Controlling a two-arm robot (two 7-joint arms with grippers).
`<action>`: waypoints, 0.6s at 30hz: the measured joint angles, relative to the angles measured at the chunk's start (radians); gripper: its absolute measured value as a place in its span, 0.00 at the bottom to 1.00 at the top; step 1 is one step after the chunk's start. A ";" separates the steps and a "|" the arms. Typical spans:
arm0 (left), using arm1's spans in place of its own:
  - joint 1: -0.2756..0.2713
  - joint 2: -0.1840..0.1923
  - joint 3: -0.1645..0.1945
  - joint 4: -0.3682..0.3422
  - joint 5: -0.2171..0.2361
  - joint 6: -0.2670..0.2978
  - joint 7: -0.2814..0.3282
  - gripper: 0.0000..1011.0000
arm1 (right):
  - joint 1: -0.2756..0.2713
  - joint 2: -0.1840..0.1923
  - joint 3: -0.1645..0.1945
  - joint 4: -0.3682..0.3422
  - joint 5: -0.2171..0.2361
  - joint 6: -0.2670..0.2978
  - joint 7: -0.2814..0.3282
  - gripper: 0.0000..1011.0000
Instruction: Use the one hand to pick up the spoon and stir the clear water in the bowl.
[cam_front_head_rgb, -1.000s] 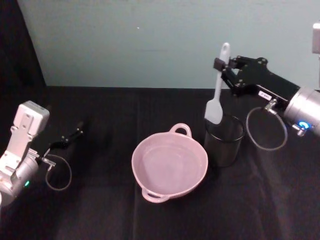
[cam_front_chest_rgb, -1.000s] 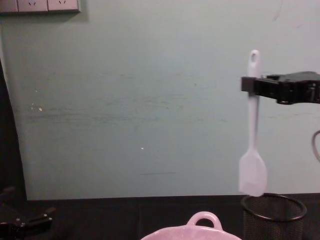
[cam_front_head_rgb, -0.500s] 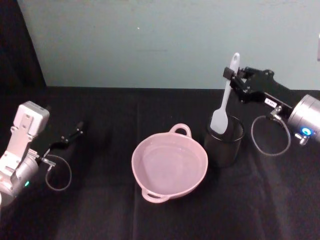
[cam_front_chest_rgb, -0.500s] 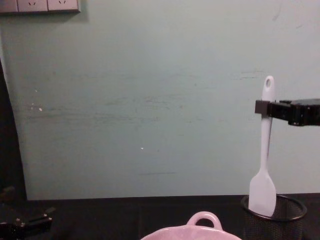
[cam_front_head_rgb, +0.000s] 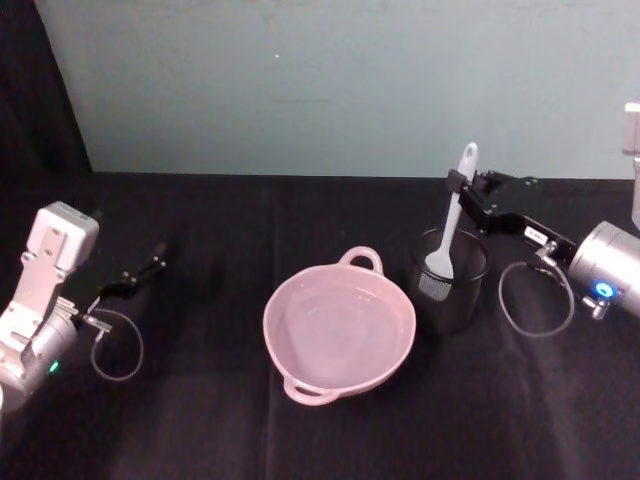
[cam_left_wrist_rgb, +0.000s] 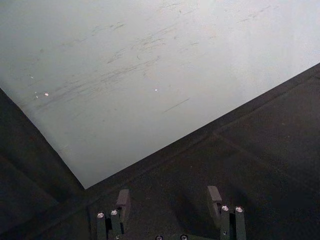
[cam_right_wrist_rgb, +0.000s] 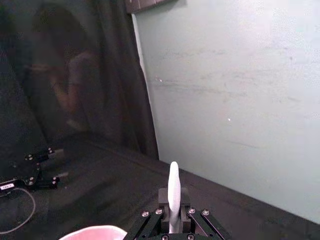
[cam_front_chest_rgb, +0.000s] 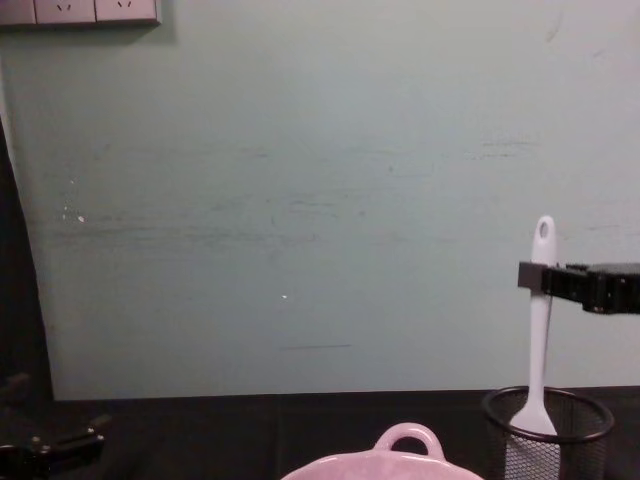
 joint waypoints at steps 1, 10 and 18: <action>0.000 0.000 0.000 0.000 0.000 0.000 0.000 0.99 | -0.002 -0.001 -0.001 0.006 0.003 0.000 0.000 0.12; 0.000 0.000 0.000 0.000 0.000 0.000 0.000 0.99 | -0.007 -0.006 -0.006 0.029 0.015 -0.004 0.005 0.12; 0.000 0.000 0.000 0.000 0.000 0.000 0.000 0.99 | -0.011 -0.012 -0.006 0.037 0.024 -0.007 0.001 0.12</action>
